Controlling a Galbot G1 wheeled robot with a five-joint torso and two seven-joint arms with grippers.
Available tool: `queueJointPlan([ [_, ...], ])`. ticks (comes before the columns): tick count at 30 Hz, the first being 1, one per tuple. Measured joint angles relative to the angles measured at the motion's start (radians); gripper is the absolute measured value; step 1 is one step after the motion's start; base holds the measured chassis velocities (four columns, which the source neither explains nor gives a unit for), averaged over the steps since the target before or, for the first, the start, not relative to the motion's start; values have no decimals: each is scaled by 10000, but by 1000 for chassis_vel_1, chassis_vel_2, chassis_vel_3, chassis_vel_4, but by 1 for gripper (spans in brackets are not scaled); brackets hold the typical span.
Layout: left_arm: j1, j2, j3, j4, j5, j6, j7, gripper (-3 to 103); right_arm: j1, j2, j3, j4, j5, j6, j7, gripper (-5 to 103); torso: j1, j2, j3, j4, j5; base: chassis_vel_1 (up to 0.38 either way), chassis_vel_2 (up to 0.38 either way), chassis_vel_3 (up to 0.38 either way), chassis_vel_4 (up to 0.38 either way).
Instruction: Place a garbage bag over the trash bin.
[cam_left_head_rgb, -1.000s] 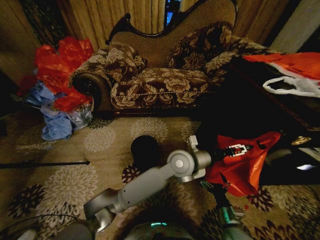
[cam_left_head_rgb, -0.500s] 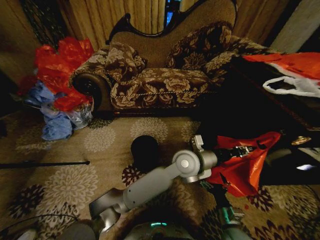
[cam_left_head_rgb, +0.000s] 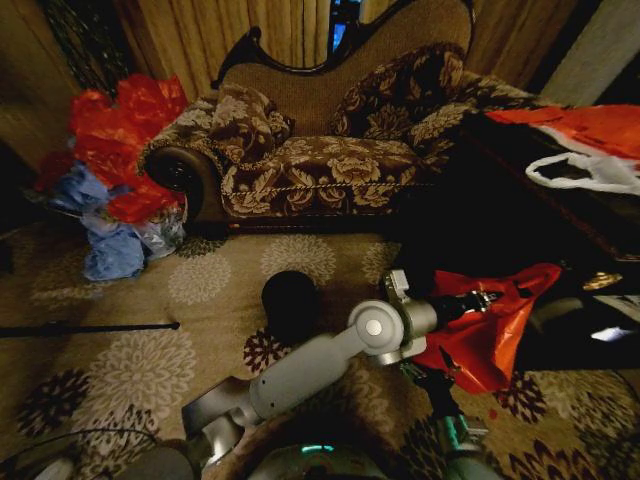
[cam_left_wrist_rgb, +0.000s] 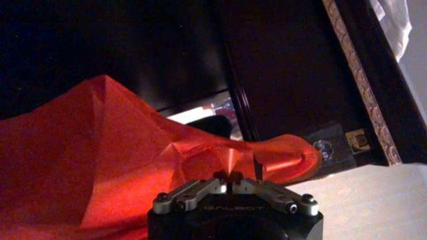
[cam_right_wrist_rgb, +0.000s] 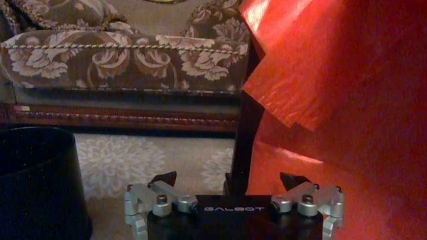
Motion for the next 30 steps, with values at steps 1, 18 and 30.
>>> queueJointPlan([
  [1,130,41,-20,-87,80,6,-17,0,-2,10,2,-14,0,13,0,100,0,0,0,0,0,0,0,0,0],
  [18,1562,1979,-386,-1295,477,64,-543,0,-25,22,-74,-344,-206,286,-293,100,0,0,0,1,-3,0,0,0,0],
  [30,2904,3515,-1507,-1935,1140,214,-397,0,-116,109,-349,-659,-494,608,-838,100,0,1,0,-1,-3,0,0,0,0],
])
